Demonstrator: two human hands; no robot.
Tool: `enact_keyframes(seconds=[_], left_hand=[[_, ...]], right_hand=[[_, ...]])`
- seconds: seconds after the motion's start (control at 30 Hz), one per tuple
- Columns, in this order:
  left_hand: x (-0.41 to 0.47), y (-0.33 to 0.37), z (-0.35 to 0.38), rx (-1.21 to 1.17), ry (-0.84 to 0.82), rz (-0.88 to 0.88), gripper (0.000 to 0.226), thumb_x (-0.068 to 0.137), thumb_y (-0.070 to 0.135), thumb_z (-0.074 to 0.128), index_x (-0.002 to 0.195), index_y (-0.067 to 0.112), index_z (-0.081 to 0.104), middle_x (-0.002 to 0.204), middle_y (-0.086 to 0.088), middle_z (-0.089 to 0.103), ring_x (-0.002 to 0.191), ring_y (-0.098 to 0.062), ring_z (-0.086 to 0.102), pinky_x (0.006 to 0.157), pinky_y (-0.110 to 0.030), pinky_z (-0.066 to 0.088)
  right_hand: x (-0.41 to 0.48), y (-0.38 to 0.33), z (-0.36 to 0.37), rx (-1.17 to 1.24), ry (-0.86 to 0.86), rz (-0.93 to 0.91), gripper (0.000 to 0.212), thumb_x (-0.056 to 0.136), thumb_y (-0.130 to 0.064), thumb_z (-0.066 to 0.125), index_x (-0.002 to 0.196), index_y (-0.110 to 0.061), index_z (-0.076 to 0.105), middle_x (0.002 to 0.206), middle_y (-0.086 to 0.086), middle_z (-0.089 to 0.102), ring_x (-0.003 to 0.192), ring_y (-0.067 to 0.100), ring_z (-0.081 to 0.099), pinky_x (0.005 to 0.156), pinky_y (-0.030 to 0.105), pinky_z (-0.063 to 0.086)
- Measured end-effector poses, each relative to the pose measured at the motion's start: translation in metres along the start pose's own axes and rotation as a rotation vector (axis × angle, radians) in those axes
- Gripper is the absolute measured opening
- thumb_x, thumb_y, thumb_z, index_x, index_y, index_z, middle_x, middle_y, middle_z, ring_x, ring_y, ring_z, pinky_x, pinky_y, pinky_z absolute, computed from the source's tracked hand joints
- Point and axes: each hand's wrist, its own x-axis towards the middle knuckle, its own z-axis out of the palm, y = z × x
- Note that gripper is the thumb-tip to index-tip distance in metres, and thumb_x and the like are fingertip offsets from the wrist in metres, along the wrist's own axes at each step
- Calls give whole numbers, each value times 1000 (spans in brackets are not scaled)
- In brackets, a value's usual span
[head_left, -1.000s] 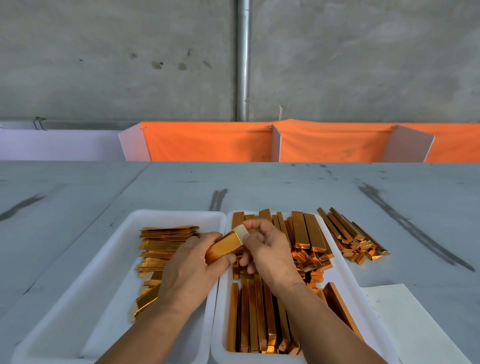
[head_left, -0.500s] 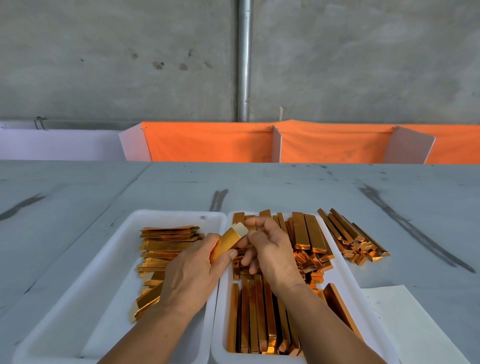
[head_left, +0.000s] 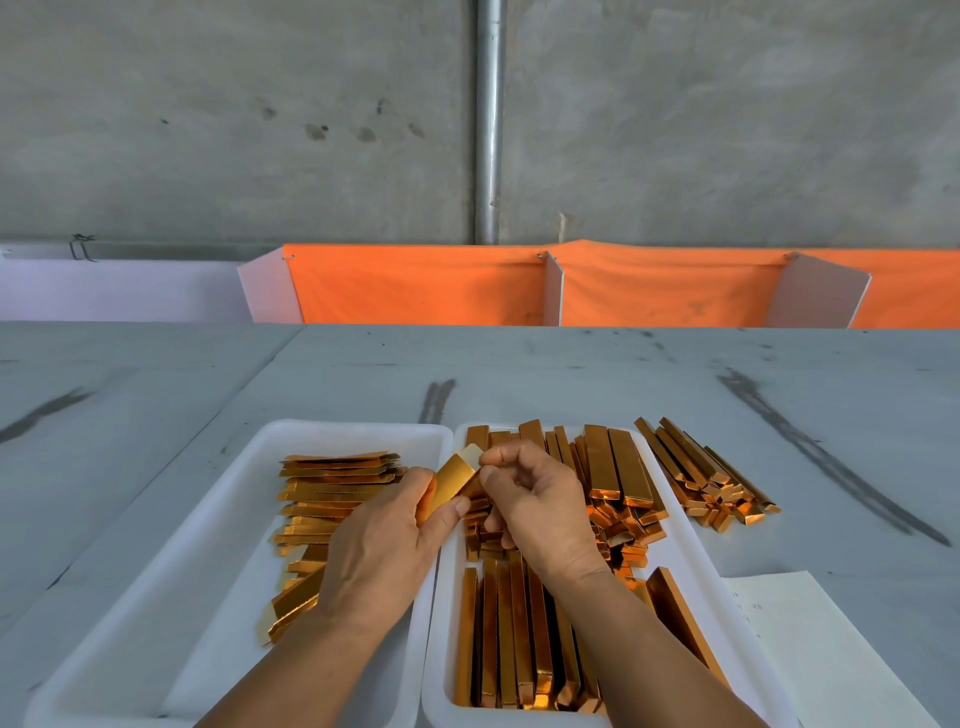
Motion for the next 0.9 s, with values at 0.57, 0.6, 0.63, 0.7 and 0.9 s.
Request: enact_keyframes(seconds=[0.57, 0.6, 0.63, 0.7, 0.9], left_hand=[[0, -1, 1, -29, 3, 29, 27, 89, 61, 46, 88, 35, 38, 64, 10, 44, 56, -6, 46, 50, -17, 28], [0, -1, 1, -31, 5, 29, 28, 89, 61, 46, 88, 35, 38, 64, 10, 44, 56, -6, 46, 50, -17, 28], [0, -1, 1, -29, 5, 30, 28, 89, 62, 46, 88, 35, 38, 64, 11, 43, 56, -6, 45, 50, -17, 28], [-1, 0, 0, -13, 2, 36, 28, 89, 62, 46, 89, 35, 38, 65, 11, 43, 56, -6, 45, 50, -17, 27], [0, -1, -1, 21, -9, 51, 28, 90, 61, 45, 95, 34, 42, 69, 11, 44, 61, -7, 47, 51, -17, 29]], right_hand=[[-1, -2, 0, -9, -42, 31, 15, 97, -11, 59, 97, -24, 66, 71, 0, 62, 49, 9, 58, 41, 20, 44], [0, -2, -1, -16, -40, 26, 14, 97, -10, 60, 95, -23, 65, 73, 0, 62, 49, 10, 58, 41, 20, 44], [0, -2, -1, -24, -40, 25, 14, 96, -10, 60, 93, -22, 65, 73, 0, 62, 50, 11, 59, 41, 20, 44], [0, -2, -2, -37, -43, 34, 15, 96, -9, 59, 92, -21, 66, 75, 1, 63, 51, 11, 59, 42, 19, 44], [-3, -5, -2, -80, -116, 62, 16, 94, -5, 56, 90, -18, 65, 75, 3, 62, 56, 12, 60, 45, 21, 45]])
